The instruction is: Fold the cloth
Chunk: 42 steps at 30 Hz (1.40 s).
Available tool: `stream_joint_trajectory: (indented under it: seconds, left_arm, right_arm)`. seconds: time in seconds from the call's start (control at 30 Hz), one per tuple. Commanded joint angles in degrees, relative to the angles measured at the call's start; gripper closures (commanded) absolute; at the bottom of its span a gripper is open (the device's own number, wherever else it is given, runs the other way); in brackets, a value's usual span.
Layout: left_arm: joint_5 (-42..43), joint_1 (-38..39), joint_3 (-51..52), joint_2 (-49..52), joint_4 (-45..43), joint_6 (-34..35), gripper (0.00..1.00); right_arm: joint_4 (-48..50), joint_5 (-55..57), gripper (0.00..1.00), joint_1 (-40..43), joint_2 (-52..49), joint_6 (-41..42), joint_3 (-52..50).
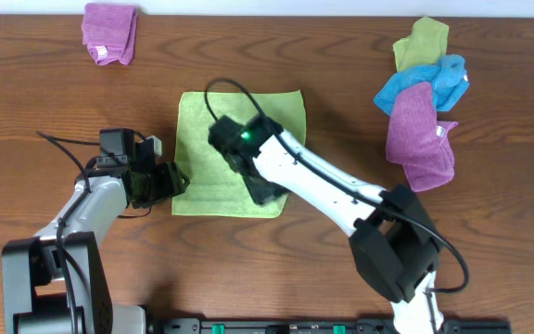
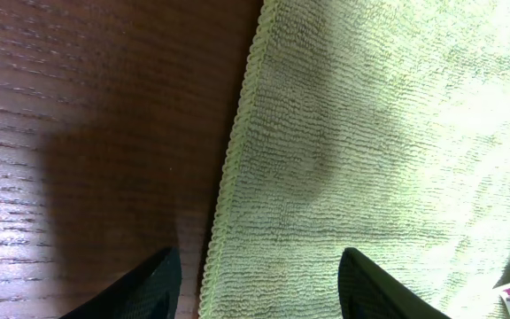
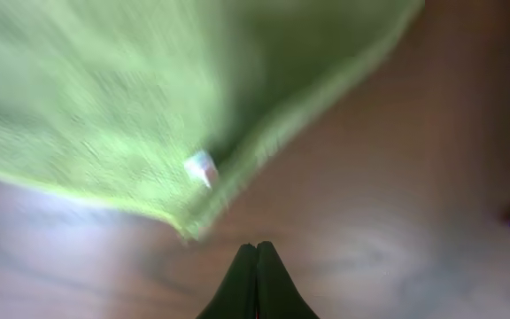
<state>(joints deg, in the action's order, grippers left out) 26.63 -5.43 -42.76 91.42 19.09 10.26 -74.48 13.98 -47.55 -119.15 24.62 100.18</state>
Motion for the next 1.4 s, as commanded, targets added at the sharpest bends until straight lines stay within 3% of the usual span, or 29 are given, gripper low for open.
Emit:
stream_joint_trajectory:
  seconds: [0.0, 0.17, 0.53, 0.87, 1.13, 1.37]
  left_arm:
    - [0.2, -0.17, 0.39, 0.42, 0.13, -1.01, 0.42]
    - [0.2, -0.17, 0.39, 0.42, 0.11, -1.03, 0.42]
    - [0.17, -0.17, 0.39, 0.42, 0.09, -1.03, 0.42]
    - [0.13, -0.17, 0.39, 0.42, -0.15, -1.05, 0.42]
    - [-0.04, -0.17, 0.39, 0.42, -0.37, -1.03, 0.42]
    - [-0.04, -0.17, 0.39, 0.42, -0.33, -1.05, 0.42]
  right_arm:
    - [5.42, 0.17, 0.99, -0.52, 0.33, -4.85, 2.49]
    - [12.09, -5.57, 0.98, -0.07, -1.66, -10.78, 1.75]
    - [7.85, -5.03, 0.98, 4.96, -7.63, -13.38, 1.16]
    - [4.55, -9.9, 0.99, 6.36, -7.63, -14.43, -4.37]
    - [-2.49, -8.04, 0.98, 6.51, -7.61, -14.34, -4.39]
    - [-3.06, -7.93, 0.98, 7.54, -3.69, -14.01, -2.8]
